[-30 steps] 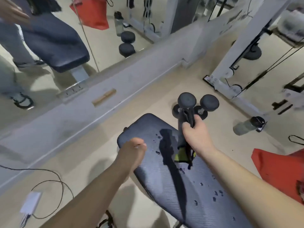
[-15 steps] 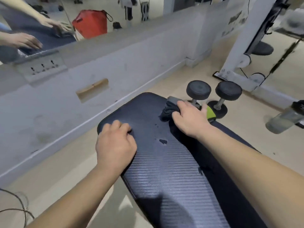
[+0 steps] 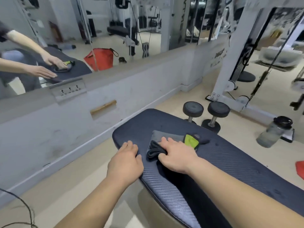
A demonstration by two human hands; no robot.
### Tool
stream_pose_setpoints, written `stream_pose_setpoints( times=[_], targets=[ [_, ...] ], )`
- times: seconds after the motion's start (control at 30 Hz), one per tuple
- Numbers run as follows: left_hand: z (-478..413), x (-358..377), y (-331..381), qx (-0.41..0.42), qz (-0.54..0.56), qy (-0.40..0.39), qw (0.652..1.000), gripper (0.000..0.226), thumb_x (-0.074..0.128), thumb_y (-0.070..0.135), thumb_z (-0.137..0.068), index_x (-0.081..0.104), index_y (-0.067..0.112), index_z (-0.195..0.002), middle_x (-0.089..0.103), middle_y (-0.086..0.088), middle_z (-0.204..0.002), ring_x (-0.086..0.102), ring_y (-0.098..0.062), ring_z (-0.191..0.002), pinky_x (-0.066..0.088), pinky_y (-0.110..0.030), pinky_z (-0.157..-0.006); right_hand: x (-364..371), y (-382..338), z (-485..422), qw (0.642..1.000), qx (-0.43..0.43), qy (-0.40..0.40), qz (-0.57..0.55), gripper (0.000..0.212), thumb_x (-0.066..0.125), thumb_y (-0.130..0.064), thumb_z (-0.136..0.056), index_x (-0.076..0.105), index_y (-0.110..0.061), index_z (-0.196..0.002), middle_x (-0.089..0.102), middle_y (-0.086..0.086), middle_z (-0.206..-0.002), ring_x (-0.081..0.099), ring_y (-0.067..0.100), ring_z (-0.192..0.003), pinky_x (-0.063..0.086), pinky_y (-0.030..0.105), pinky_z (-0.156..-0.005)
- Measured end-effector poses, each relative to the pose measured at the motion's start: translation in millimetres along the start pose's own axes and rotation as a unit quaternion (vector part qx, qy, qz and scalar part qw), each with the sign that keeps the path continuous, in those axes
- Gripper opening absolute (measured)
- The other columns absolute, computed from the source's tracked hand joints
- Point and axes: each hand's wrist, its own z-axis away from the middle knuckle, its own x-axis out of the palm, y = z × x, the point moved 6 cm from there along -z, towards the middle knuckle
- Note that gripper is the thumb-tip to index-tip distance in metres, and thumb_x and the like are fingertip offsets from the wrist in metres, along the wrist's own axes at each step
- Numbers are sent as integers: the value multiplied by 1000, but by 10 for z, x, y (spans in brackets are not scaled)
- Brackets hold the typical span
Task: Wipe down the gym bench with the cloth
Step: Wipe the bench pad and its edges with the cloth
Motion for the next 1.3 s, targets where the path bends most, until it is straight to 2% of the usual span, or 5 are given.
stream_pose_setpoints(
  times=[0.43, 0.6, 0.87, 1.0, 1.3],
  targets=[
    [-210, -57, -511, 101, 117, -28, 988, 56, 58, 31, -97, 45, 35, -152, 26, 24, -162, 19, 8, -149, 9, -9, -116, -104, 276, -1088, 998, 53, 0, 27, 71, 31, -60, -101, 11, -34, -164, -1, -5, -173, 0, 17, -159, 5, 45, -128],
    [-236, -165, -727, 53, 142, 33, 988, 42, 58, 35, -99, 60, 27, -140, 40, 15, -160, 32, 0, -148, 27, -19, -117, -127, 327, -1536, 997, 63, 26, 36, 76, 27, -65, -94, 12, -35, -163, 1, -4, -174, 0, 20, -159, 6, 50, -127],
    [-324, -89, -703, 24, 117, 10, 993, 45, 52, 40, -100, 52, 23, -141, 16, 6, -170, 12, -7, -156, 28, -25, -116, 207, -305, -538, 990, -107, 25, 90, 70, 37, -58, -99, 16, -36, -162, 3, -4, -173, 2, 16, -159, 3, 40, -129],
    [-311, -35, -717, 30, 130, 4, 991, 53, 48, 37, -101, 39, 26, -152, 5, 6, -171, 3, -8, -157, 19, -26, -122, 192, -288, -467, 976, -174, -15, 129, 78, 21, -78, -91, 15, -43, -161, 3, -10, -171, 1, 9, -158, 1, 36, -129],
    [-307, 26, -815, 42, 202, 10, 978, 64, 53, 35, -101, 26, 30, -160, 0, 18, -168, -3, 5, -152, 10, -14, -114, -29, -144, -1778, 992, 51, 94, 72, 71, 23, -65, -98, 14, -36, -162, 7, 0, -173, 5, 23, -159, 7, 50, -127]
  ],
)
